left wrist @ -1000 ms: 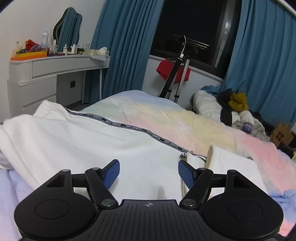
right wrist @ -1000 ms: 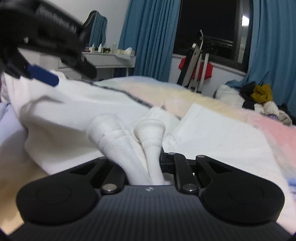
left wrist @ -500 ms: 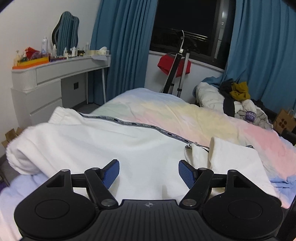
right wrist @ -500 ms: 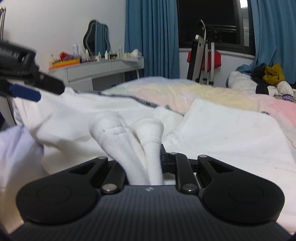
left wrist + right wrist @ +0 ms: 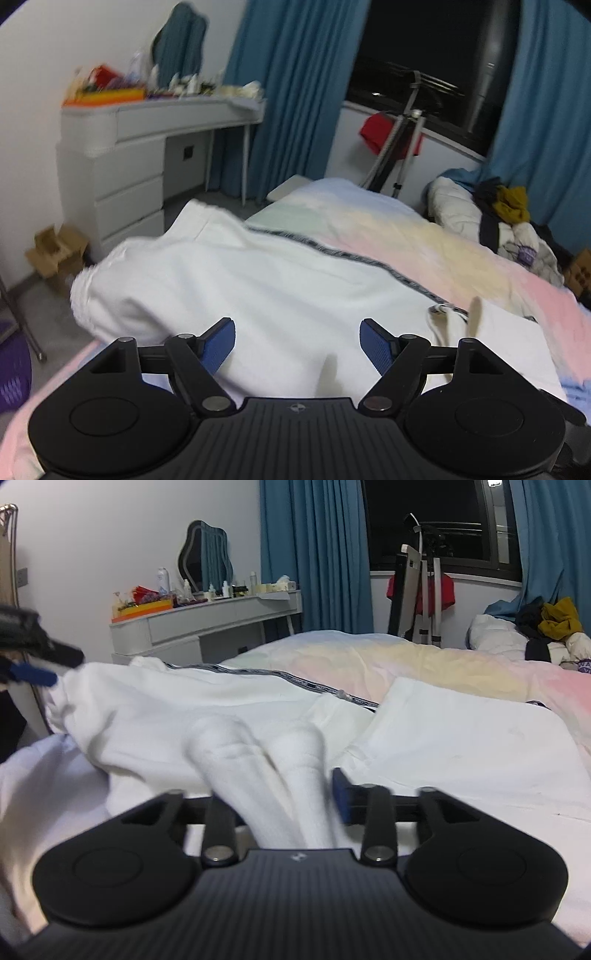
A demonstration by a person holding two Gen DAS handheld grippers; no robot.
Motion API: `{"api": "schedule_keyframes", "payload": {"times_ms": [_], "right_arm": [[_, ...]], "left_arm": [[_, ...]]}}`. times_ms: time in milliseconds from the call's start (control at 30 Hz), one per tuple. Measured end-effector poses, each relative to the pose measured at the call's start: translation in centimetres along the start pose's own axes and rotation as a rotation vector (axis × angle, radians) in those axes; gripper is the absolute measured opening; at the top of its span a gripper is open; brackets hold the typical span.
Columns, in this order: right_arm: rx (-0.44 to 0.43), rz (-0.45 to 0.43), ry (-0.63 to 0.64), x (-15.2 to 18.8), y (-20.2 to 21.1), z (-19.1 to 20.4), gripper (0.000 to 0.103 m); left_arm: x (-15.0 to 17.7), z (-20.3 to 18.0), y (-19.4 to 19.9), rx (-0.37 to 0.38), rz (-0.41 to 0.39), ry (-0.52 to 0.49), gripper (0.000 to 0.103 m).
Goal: Fold clothes
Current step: 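Lower the cuffs onto the folded pants and open the right gripper, then grasp the ribbed waistband with the left gripper and lift it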
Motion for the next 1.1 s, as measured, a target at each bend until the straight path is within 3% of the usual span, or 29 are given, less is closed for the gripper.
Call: {"api": "schedule_keyframes", "payload": {"times_ms": [100, 267, 467, 633, 733, 900, 1067, 1100], "right_arm": [[-0.042, -0.04, -0.032, -0.4, 1.0, 0.9, 0.083], [-0.064, -0.121, -0.05, -2.3, 3.1, 1.9, 0.083], [0.122, -0.21, -0.103, -4.0, 5.7, -1.3, 0.083], [0.261, -0.129, -0.16, -2.5, 4.7, -4.9, 0.083], [0.302, -0.134, -0.188, -2.2, 4.8, -6.1, 0.083], [0.308, -0.111, -0.194, -1.5, 4.2, -6.4, 0.083], [0.289, 0.094, -0.2, 1.3, 1.1, -6.8, 0.082], [0.296, 0.103, -0.195, 1.5, 1.1, -6.8, 0.082]], "left_arm": [[-0.1, 1.4, -0.4, 0.007, 0.017, 0.081, 0.077], [0.0, 3.1, -0.6, 0.035, 0.048, 0.204, 0.079], [-0.3, 4.6, -0.4, 0.042, 0.044, 0.294, 0.085], [-0.1, 4.2, -0.6, 0.048, 0.054, 0.29, 0.089], [0.2, 4.2, -0.7, 0.049, 0.069, 0.301, 0.09], [0.7, 4.9, -1.3, 0.052, 0.106, 0.355, 0.101], [1.4, 5.6, -2.5, 0.043, 0.17, 0.404, 0.101], [1.5, 6.0, -2.6, 0.047, 0.175, 0.43, 0.101]]}}
Point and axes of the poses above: each gripper's, at about its wrist camera, not at the fingertips, and y roughly against the way its jaws point, z to its left, x to its underside, the point moved 6 cm from there along -y, roughly the way its jaws point, and after that the axes turned 7 degrees about y, right-handed, at the moved point
